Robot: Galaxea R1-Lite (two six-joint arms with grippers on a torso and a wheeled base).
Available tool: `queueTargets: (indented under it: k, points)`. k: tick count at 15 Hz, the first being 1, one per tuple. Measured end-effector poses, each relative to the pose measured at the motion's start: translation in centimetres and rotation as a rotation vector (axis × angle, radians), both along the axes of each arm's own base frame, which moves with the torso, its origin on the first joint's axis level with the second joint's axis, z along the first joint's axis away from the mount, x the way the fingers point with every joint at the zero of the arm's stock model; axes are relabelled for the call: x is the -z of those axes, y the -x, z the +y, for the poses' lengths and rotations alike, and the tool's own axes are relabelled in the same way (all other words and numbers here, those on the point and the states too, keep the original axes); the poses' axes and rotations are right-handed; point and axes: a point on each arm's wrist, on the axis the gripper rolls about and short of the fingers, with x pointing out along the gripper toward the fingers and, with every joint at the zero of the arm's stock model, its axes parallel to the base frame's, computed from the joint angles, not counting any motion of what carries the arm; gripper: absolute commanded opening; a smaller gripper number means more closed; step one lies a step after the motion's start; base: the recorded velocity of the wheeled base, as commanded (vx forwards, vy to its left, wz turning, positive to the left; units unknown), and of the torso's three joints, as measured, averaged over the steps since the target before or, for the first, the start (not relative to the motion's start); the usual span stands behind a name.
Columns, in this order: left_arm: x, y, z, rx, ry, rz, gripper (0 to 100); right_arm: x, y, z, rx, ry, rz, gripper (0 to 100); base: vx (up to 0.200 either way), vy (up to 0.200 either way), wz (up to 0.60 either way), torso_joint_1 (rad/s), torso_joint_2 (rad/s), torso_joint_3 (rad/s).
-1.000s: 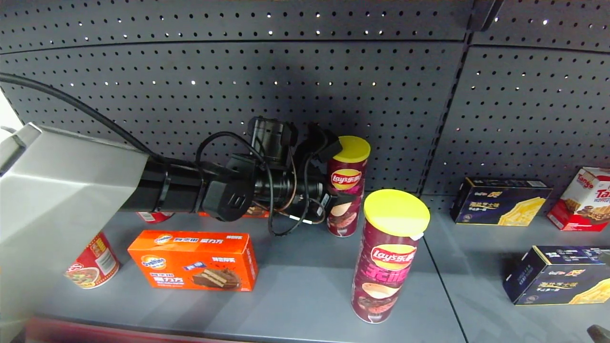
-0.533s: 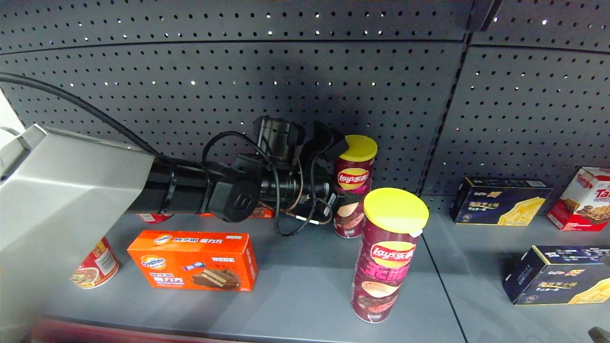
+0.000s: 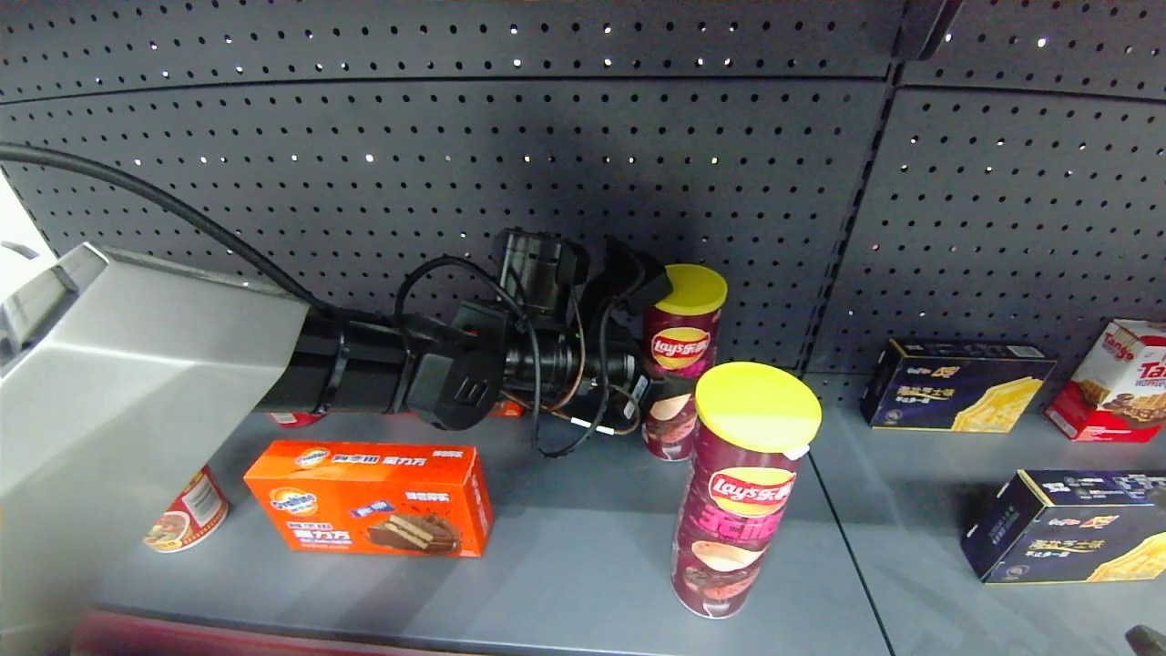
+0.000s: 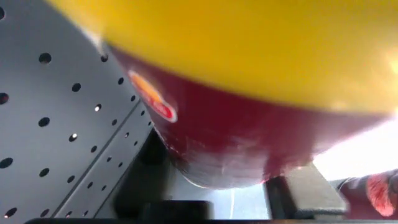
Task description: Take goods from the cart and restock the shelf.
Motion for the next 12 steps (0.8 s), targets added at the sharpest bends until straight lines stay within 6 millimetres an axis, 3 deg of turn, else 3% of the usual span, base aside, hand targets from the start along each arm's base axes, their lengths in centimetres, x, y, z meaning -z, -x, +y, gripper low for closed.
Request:
queueTargets:
  k: [12]
  points:
    - [0.5, 1.0, 1.3, -0.035, -0.038, 0.026, 100, 0.2, 0.0, 0.0, -0.001, 0.005, 0.006, 100, 0.0, 0.0, 0.0, 0.0, 0.0, 0.0]
